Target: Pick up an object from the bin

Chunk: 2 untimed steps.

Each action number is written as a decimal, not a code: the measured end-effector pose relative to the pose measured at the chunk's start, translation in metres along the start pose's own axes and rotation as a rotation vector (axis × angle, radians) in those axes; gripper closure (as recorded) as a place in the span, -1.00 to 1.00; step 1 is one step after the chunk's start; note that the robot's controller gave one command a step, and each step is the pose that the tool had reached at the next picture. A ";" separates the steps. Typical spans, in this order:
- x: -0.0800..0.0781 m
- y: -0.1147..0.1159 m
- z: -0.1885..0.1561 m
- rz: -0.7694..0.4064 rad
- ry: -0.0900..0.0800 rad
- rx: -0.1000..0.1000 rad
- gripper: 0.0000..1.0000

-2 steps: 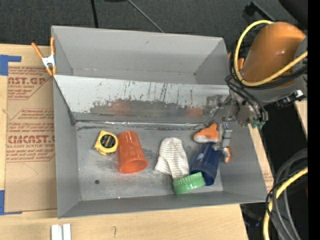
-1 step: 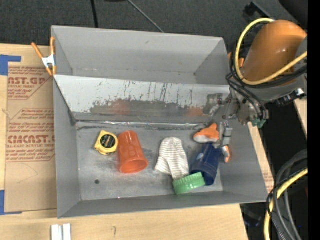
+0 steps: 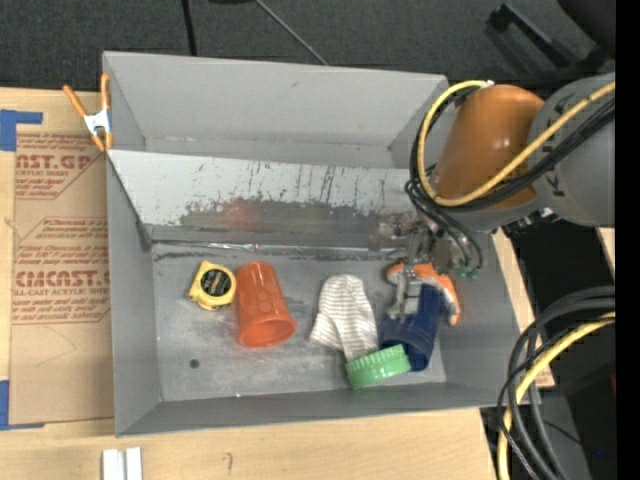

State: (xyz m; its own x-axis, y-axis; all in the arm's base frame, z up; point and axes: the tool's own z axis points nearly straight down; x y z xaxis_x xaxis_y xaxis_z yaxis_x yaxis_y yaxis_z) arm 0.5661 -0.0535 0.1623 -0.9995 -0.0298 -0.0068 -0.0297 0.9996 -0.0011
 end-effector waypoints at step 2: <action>0.009 0.042 0.044 -0.247 0.004 -0.003 -1.00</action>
Offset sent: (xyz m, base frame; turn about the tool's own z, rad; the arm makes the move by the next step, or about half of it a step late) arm -0.0114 0.0410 -0.0459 -0.2450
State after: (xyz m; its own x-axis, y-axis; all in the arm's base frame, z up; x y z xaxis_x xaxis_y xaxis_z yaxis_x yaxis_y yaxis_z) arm 0.5566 -0.0114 0.1179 -0.9620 -0.2729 -0.0027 -0.2729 0.9620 0.0008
